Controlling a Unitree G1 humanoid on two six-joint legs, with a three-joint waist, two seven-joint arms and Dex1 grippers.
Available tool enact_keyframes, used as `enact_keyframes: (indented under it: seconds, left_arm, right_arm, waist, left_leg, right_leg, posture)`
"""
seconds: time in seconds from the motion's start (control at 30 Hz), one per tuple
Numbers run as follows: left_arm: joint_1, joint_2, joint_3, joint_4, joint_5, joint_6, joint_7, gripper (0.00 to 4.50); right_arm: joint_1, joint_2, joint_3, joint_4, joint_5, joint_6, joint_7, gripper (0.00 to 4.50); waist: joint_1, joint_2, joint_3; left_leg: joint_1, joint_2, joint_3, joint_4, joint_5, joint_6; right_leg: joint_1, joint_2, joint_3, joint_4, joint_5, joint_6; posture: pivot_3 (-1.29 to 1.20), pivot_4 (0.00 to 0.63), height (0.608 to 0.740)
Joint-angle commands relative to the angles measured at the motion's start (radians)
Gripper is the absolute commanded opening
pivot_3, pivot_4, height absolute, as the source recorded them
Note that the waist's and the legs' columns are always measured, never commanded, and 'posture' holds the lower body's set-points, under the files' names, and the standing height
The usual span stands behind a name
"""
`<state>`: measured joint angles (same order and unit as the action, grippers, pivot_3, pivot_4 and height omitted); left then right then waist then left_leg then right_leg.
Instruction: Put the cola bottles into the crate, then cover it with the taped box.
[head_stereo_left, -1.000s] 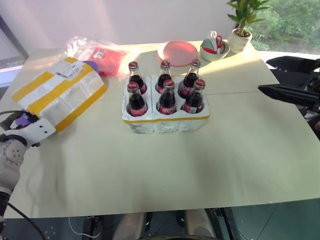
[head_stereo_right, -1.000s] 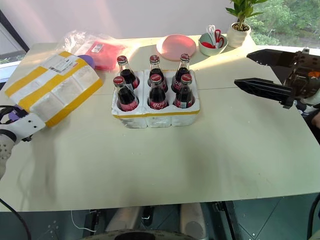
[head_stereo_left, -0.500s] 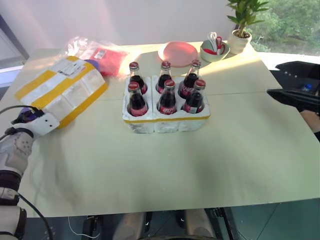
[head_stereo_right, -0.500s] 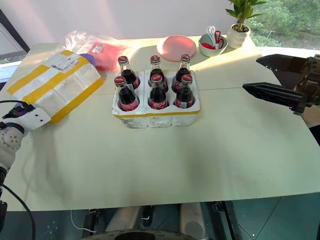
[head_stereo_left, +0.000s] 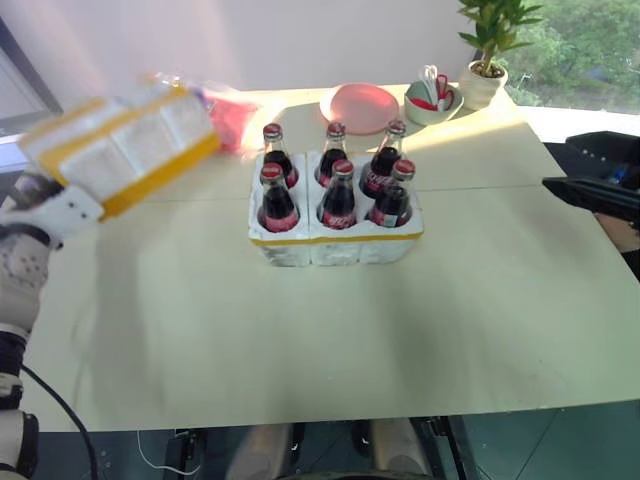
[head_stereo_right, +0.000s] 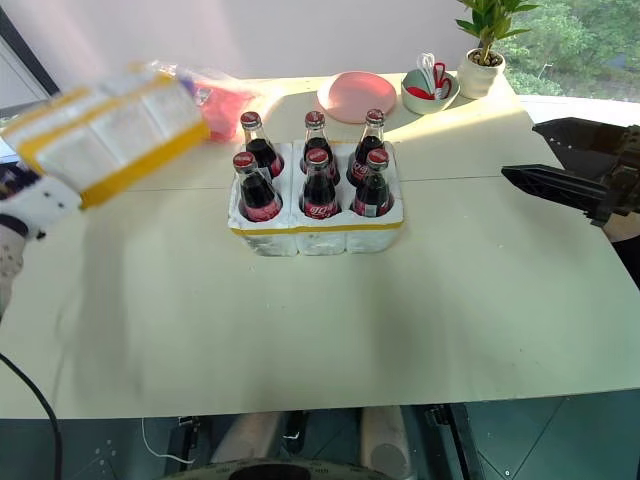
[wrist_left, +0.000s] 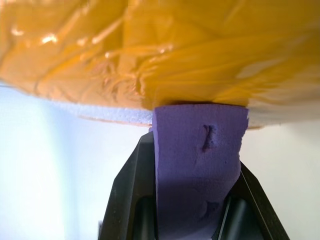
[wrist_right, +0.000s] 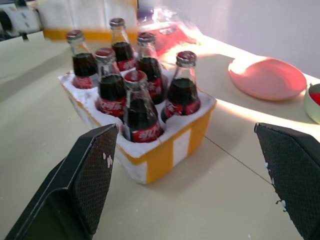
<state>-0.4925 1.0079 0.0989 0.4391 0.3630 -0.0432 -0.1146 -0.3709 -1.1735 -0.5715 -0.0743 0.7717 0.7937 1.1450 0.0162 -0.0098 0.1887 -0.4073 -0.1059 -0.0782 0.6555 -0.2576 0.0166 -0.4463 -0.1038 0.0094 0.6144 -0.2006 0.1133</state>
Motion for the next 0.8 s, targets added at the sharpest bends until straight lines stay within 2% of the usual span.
enact_keyframes:
  seconds: [0.03,0.2,0.43,0.6,0.8]
  left_arm:
    - [-0.058,0.031,0.056,-0.126,-0.055,-0.039,-0.046,0.86]
    - [-0.157,-0.021,0.029,-0.294,-0.261,-0.158,-0.281,0.86]
    - [-0.248,-0.046,-0.083,-0.327,-0.326,-0.255,-0.541,0.86]
    - [-0.257,-0.028,-0.167,-0.283,-0.218,-0.341,-0.617,0.86]
    - [-0.256,-0.02,-0.245,-0.275,0.074,-0.377,-0.513,0.86]
  right_arm:
    - [-0.018,-0.013,-0.006,0.012,-0.008,-0.032,0.004,4.5]
    - [-0.034,-0.001,0.02,0.043,-0.022,-0.053,-0.01,4.5]
    - [-0.027,0.024,0.022,0.036,-0.022,-0.062,-0.034,4.5]
    - [-0.004,0.043,-0.003,-0.004,-0.003,-0.047,-0.061,4.5]
    - [0.003,0.056,-0.032,-0.03,0.02,-0.03,-0.098,4.5]
  waist:
    - [-0.003,0.001,0.0]
    - [-0.005,0.001,0.0]
    - [-0.006,0.001,0.0]
    - [-0.005,0.001,0.0]
    - [-0.003,0.001,0.0]
  left_leg:
    - [0.0,0.0,0.0,0.0,0.0,0.0]
    - [0.001,0.0,0.001,0.0,0.0,0.0]
    - [0.0,0.0,0.001,0.002,0.0,0.0]
    - [0.0,0.0,0.001,0.004,0.0,0.001]
    - [0.0,0.0,0.001,0.007,-0.001,0.002]
  right_leg:
    - [0.0,0.0,0.0,0.0,0.0,0.0]
    - [0.0,0.001,0.0,0.0,0.0,0.0]
    - [0.001,0.001,0.0,0.001,0.0,0.0]
    - [0.001,0.002,0.0,0.002,0.0,0.0]
    - [0.003,0.003,0.0,0.001,0.001,0.002]
  posture:
    - [0.0,0.15,0.74]
    - [0.0,0.15,0.74]
    - [0.0,0.15,0.74]
    - [0.0,0.15,0.74]
    - [0.0,0.15,0.74]
